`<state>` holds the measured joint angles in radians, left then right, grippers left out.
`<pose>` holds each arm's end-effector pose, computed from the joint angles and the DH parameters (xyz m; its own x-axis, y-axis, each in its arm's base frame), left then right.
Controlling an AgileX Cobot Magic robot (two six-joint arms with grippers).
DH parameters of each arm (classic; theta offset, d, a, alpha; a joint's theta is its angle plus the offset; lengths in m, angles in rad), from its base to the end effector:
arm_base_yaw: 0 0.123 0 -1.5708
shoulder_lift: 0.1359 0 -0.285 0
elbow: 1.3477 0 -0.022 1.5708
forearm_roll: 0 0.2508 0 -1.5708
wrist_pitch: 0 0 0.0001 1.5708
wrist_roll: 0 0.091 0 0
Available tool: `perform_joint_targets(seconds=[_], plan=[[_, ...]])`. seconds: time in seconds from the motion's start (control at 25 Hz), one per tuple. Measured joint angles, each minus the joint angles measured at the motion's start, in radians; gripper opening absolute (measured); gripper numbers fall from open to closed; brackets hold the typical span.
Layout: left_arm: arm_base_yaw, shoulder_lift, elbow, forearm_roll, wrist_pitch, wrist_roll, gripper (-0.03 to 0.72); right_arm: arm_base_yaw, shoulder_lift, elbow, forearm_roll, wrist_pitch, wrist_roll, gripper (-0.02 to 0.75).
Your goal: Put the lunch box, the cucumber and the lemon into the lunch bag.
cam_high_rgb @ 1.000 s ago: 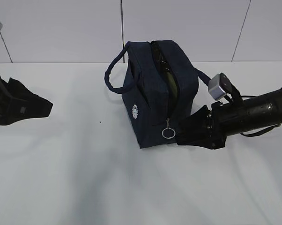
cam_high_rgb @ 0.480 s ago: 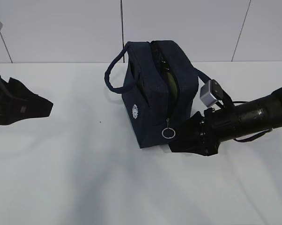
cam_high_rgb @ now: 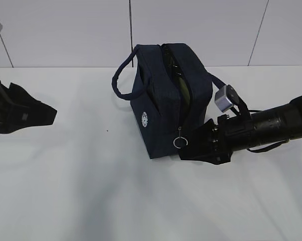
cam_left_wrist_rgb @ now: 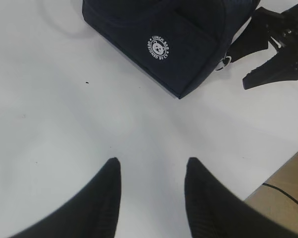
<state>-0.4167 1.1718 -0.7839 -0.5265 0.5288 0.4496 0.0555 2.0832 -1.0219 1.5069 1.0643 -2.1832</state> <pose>0.2057 -0.1163 0.2837 -0.6442 0.2687 -0.7161 0.5483 0.8150 -0.1873 0.3468 0.0989 0.1158 -0.3594 -0.3510 -0.8647 -0.9161 0.3091 0.2553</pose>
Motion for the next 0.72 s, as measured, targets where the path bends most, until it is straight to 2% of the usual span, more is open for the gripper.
perform_joint_targets(seconds=[0.72], plan=[[0.0, 0.0, 0.0, 0.0, -0.002, 0.0, 0.308, 0.0, 0.002, 0.0, 0.015, 0.023, 0.013, 0.479]])
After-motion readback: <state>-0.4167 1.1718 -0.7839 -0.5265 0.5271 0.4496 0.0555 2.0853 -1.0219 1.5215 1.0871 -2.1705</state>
